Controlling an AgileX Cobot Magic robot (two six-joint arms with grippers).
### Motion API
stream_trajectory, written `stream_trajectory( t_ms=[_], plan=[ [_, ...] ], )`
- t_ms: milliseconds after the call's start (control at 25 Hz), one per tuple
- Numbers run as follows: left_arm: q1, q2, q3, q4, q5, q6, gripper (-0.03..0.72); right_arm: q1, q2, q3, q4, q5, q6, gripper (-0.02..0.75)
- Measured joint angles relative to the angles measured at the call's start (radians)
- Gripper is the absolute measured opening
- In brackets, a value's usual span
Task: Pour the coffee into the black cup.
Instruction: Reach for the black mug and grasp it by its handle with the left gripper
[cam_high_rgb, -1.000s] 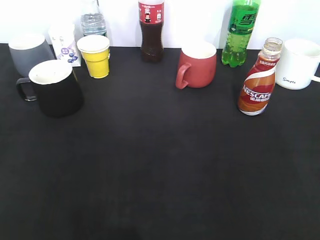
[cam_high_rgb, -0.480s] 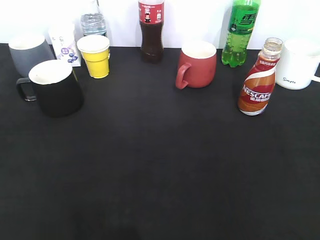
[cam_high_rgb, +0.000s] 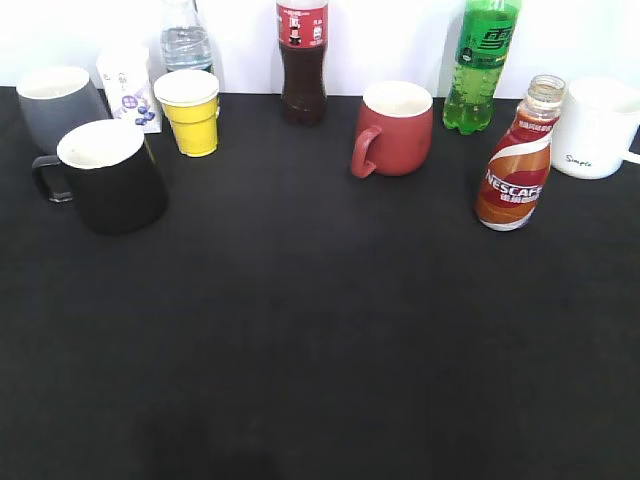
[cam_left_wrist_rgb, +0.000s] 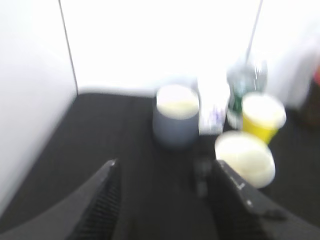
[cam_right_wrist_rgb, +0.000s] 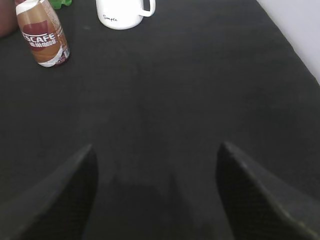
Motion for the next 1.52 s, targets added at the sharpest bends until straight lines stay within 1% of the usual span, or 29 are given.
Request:
stream_trajectory(
  t_ms=[120, 160, 240, 280, 360, 440, 560, 640, 800, 920, 1080, 1320, 1520],
  plan=[
    [-0.079, 0.168, 0.0, -0.005, -0.227, 0.0, 0.435, 0.0, 0.0, 0.0, 0.0, 0.0, 0.0, 0.575],
    [-0.109, 0.254, 0.0, -0.023, -0.283, 0.0, 0.435, 0.0, 0.0, 0.0, 0.0, 0.0, 0.0, 0.575],
    [-0.143, 0.352, 0.007, -0.051, -0.38, 0.0, 0.435, 0.0, 0.0, 0.0, 0.0, 0.0, 0.0, 0.575],
    [-0.151, 0.396, 0.044, -0.054, -0.448, 0.0, 0.434, 0.0, 0.0, 0.0, 0.0, 0.0, 0.0, 0.575],
    [-0.156, 0.457, 0.183, -0.093, -0.621, 0.0, 0.435, 0.0, 0.0, 0.0, 0.0, 0.0, 0.0, 0.575],
    [-0.156, 0.511, 0.301, -0.105, -0.787, 0.0, 0.435, 0.0, 0.0, 0.0, 0.0, 0.0, 0.0, 0.575],
    [-0.156, 0.605, 0.32, -0.108, -0.957, 0.0, 0.434, 0.0, 0.0, 0.0, 0.0, 0.0, 0.0, 0.575],
    [-0.159, 0.665, 0.321, -0.104, -1.013, -0.012, 0.434, 0.0, 0.0, 0.0, 0.0, 0.0, 0.0, 0.575],
    [-0.165, 0.764, 0.321, -0.051, -1.078, -0.014, 0.434, 0.0, 0.0, 0.0, 0.0, 0.0, 0.0, 0.575],
    [-0.165, 0.864, 0.321, -0.051, -1.192, -0.016, 0.434, 0.0, 0.0, 0.0, 0.0, 0.0, 0.0, 0.575],
    [-0.165, 0.978, 0.32, -0.05, -1.276, -0.037, 0.434, 0.0, 0.0, 0.0, 0.0, 0.0, 0.0, 0.575],
    [-0.165, 1.173, 0.199, -0.05, -1.305, -0.037, 0.434, 0.0, 0.0, 0.0, 0.0, 0.0, 0.0, 0.575],
    [-0.165, 1.211, 0.187, -0.05, -1.368, -0.037, 0.434, 0.0, 0.0, 0.0, 0.0, 0.0, 0.0, 0.575]
  ],
)
